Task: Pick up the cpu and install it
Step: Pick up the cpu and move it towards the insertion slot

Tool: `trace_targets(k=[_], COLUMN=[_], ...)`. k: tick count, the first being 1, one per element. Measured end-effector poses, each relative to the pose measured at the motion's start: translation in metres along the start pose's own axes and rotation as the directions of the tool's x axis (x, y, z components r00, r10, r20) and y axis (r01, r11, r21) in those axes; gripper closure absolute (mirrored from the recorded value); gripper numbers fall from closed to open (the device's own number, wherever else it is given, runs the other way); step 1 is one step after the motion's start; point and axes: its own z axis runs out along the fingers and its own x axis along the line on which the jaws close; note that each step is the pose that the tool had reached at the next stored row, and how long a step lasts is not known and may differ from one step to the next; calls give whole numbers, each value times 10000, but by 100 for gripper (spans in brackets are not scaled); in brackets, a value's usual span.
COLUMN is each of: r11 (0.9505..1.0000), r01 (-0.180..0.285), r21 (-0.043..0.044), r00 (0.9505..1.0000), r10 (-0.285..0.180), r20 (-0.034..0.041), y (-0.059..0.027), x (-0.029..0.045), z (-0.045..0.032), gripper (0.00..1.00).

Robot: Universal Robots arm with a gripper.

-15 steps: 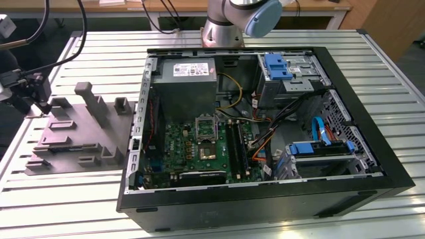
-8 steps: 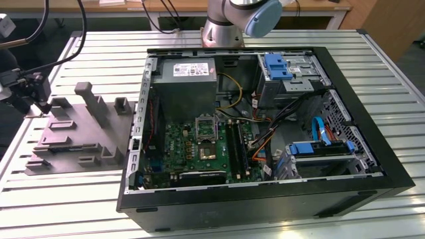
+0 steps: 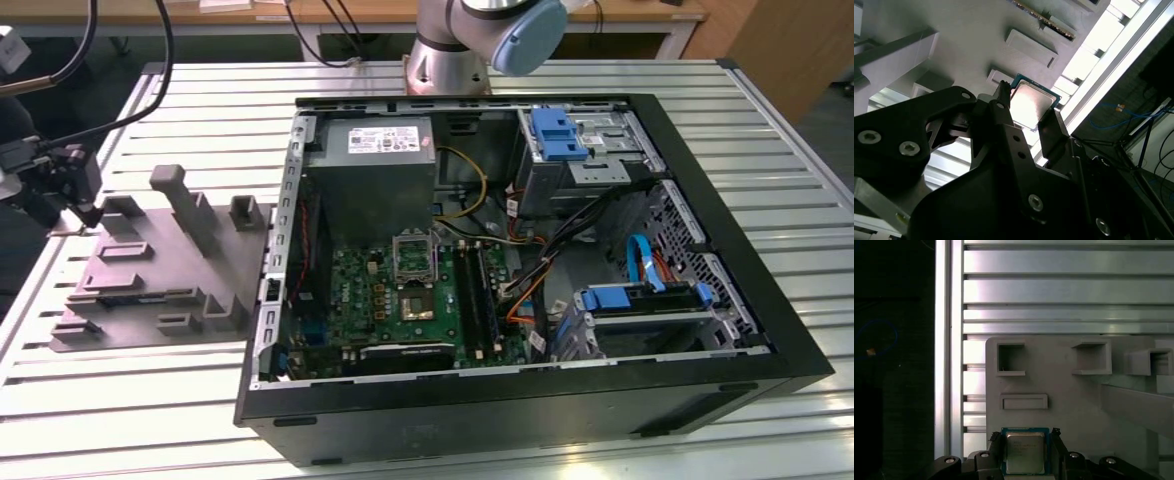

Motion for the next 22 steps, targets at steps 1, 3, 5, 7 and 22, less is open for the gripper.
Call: trace_targets(k=[1, 3, 5, 7, 22], r11=[10000, 10000, 10000, 10000, 10000], r01=[0, 0, 0, 0, 0], r21=[0, 0, 0, 0, 1], r00=[10000, 10000, 10000, 10000, 10000], r10=[0, 0, 0, 0, 0], r20=[1, 0, 0, 1, -1], y=[0, 0, 0, 0, 1], x=[0, 0, 0, 0, 0], z=[-1, -5, -8, -11, -38], gripper=[53, 53, 53, 53, 53])
